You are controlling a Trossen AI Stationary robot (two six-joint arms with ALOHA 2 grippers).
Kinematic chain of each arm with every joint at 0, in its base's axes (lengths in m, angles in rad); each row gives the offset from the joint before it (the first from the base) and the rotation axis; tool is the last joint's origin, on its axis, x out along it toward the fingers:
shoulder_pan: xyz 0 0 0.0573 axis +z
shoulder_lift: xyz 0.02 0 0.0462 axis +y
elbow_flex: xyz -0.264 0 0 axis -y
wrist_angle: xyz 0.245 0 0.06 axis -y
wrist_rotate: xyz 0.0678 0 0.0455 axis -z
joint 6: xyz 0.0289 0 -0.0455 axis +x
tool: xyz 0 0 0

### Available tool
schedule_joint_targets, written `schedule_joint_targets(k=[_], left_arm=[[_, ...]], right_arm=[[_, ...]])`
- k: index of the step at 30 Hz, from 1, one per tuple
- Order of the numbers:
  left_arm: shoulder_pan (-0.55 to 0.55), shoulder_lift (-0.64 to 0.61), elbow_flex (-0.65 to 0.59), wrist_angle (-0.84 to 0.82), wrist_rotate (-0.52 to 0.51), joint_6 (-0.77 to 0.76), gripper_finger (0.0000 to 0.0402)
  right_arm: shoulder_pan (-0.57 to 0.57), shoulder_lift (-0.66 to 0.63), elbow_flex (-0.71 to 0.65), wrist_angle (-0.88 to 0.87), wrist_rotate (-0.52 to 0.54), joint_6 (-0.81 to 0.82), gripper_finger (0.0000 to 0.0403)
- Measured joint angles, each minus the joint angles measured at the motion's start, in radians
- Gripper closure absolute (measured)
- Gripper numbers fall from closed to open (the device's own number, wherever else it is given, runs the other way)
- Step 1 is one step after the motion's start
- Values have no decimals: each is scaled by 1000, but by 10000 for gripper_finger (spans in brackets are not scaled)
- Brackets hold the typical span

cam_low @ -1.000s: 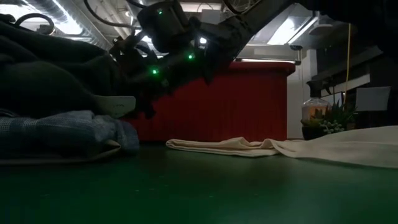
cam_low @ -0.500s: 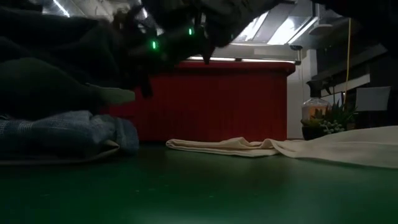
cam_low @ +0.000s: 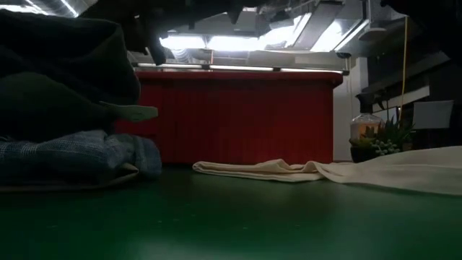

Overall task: Fold Laundry from Bin
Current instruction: Put all the stacked clothes into the red bin

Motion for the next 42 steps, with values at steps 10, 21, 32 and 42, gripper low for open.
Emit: schedule_joint_targets(k=[10,21,32,42], left_arm=[[-42,0,15,234,-16,1,218],[-103,0,-80,438,-163,-2,219],[-155,0,-232,585,-154,-2,219],[-182,-1,-473,851,-79,-2,219]], right_arm=[[103,0,33,-98,-29,1,260],[203,0,33,-172,26,-76,260],[201,0,-103,-151,95,-76,260],[201,0,-308,51,112,-75,260]])
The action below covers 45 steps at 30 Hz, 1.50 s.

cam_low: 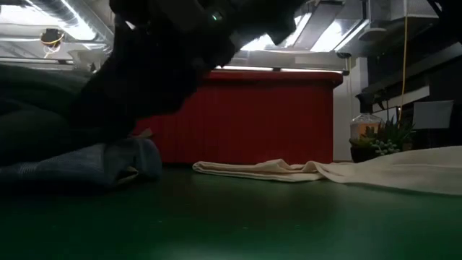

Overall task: Fold Laundry from Bin
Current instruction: Put all the stacked clothes into the red bin

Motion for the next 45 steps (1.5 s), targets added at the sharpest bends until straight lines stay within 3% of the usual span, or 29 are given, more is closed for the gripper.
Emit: schedule_joint_targets(k=[14,24,34,45], left_arm=[[-3,-1,-45,87,34,2,228],[-3,0,32,90,324,-7,244],[-3,0,47,91,313,-86,244],[-3,0,49,96,308,-141,223]], right_arm=[[-1,0,-32,-13,-11,28,260],[-1,1,128,-333,-53,6,260],[-1,1,203,-544,-53,7,260],[0,2,203,-510,-21,9,260]])
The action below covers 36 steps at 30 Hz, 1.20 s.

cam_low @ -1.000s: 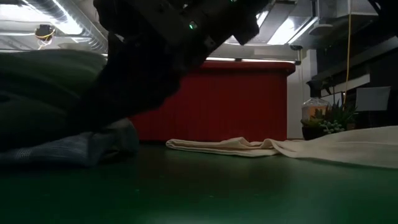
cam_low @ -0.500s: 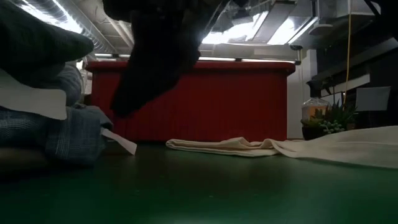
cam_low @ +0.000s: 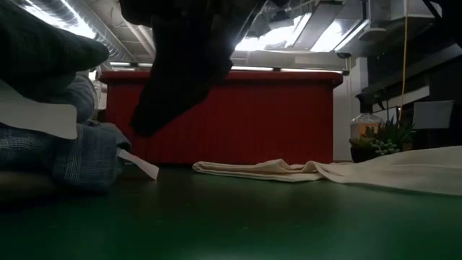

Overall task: Fold Laundry from Bin
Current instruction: Put all the stacked clothes into the red bin

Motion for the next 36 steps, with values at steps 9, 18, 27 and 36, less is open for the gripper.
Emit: schedule_joint_targets(k=[9,18,27,36], left_arm=[[0,0,0,2,-4,2,192],[0,0,0,2,-4,3,191],[3,0,0,3,6,-33,191],[7,-21,0,128,287,-51,191]], right_arm=[[0,0,0,7,102,52,260],[0,0,0,26,102,82,260],[0,0,0,82,100,140,260],[-27,0,0,39,-14,226,260]])
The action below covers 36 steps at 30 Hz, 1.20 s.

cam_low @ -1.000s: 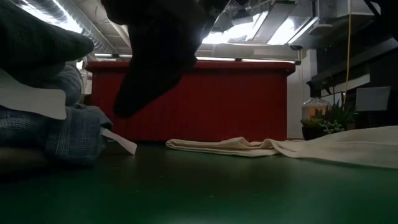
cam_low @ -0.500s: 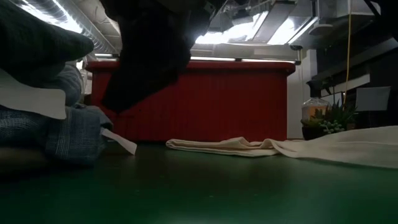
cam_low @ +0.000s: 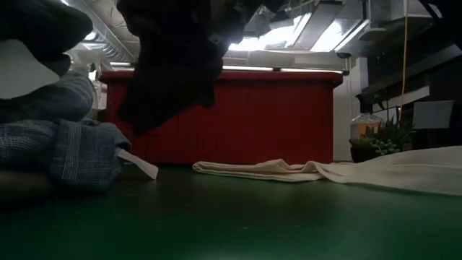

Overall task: Fold Laundry from Bin
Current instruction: Put all the stacked clothes into the red bin

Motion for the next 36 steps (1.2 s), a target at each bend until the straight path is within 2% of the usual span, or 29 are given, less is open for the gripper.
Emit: schedule_joint_targets(k=[12,18,20,27,33,36], left_arm=[[-45,-62,0,24,16,-128,191],[-55,-90,0,83,-225,-68,191],[-55,-97,0,119,-264,-45,191],[-77,-100,0,186,-201,-61,191],[-116,-99,0,187,-199,-206,191],[-129,-99,0,181,-210,-252,191]], right_arm=[[-28,0,0,-65,-37,29,260],[-26,0,0,-74,-45,29,260],[-26,0,0,-75,-62,28,260],[-26,-2,46,-96,-215,27,260],[-32,-3,61,-149,-216,25,260],[-42,-3,61,-172,-184,25,260]])
